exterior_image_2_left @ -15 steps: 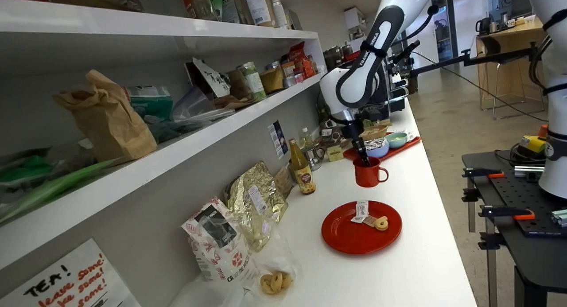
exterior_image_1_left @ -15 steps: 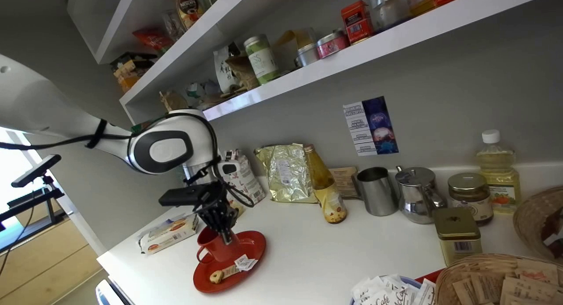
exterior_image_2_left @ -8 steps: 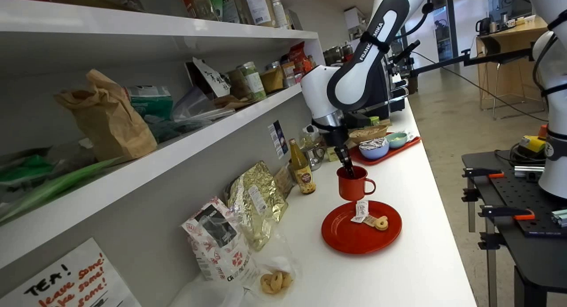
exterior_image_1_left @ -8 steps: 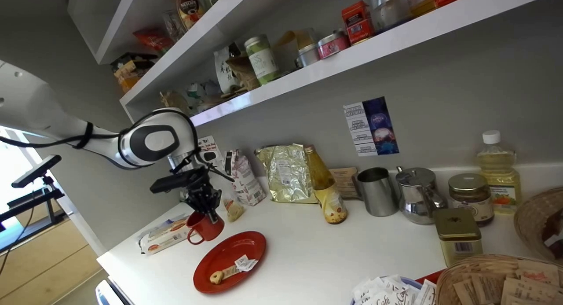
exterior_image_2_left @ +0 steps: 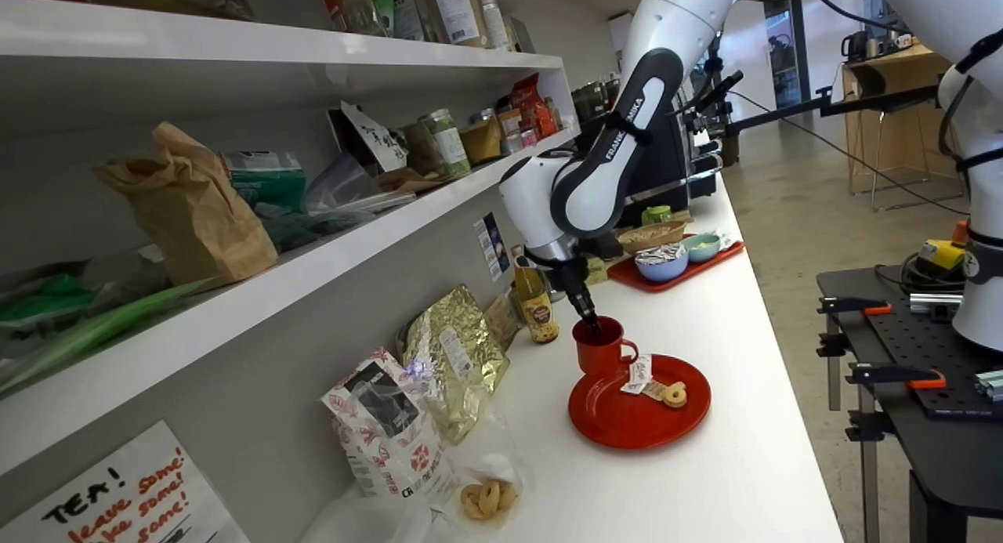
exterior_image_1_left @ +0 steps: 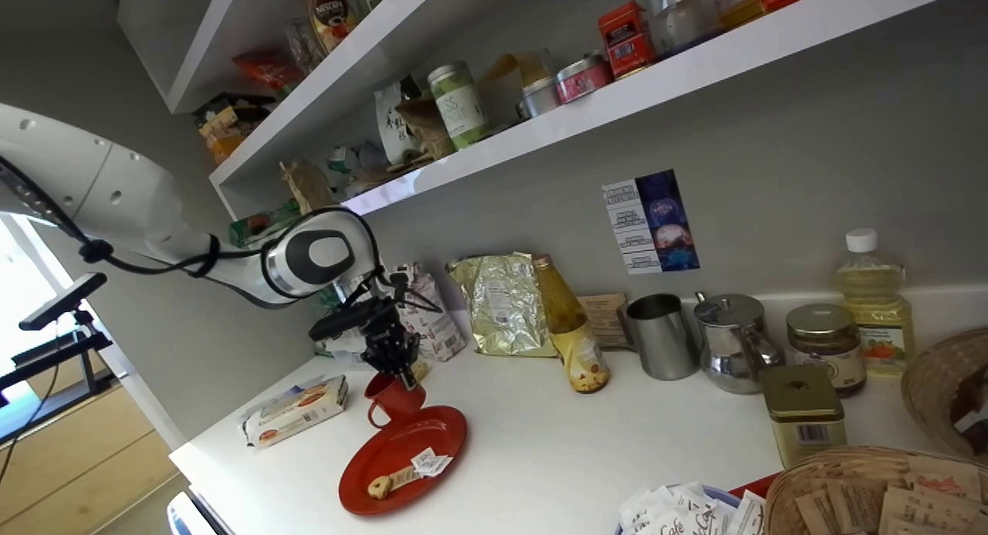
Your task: Put the cup on the plate
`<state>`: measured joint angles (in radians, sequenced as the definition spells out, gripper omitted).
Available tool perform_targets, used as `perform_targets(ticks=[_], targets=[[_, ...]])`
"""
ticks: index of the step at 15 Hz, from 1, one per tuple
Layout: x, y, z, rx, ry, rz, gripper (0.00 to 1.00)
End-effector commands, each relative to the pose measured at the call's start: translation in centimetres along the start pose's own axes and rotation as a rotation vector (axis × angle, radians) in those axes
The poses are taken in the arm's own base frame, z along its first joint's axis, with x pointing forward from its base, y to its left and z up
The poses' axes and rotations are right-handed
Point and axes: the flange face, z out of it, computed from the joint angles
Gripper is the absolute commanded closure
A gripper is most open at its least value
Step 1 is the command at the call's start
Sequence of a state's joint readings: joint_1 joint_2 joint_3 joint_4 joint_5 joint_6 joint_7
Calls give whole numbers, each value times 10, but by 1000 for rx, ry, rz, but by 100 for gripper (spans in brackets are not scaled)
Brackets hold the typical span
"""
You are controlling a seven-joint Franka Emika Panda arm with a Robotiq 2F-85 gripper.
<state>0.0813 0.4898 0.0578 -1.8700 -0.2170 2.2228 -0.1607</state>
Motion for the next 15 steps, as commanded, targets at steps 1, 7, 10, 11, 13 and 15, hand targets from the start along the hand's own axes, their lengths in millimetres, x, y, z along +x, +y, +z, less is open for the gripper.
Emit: perform_targets(ticks=[1,7,10,11,13,15], targets=[[32,9,22,1,-80,-10,98],[38,-4,53,61,-204,-84,98],[41,-13,59,80,-236,-108,98],[42,-16,61,91,-245,-116,98],[42,-23,65,115,-263,-128,98],[43,-31,72,124,-279,-138,98]])
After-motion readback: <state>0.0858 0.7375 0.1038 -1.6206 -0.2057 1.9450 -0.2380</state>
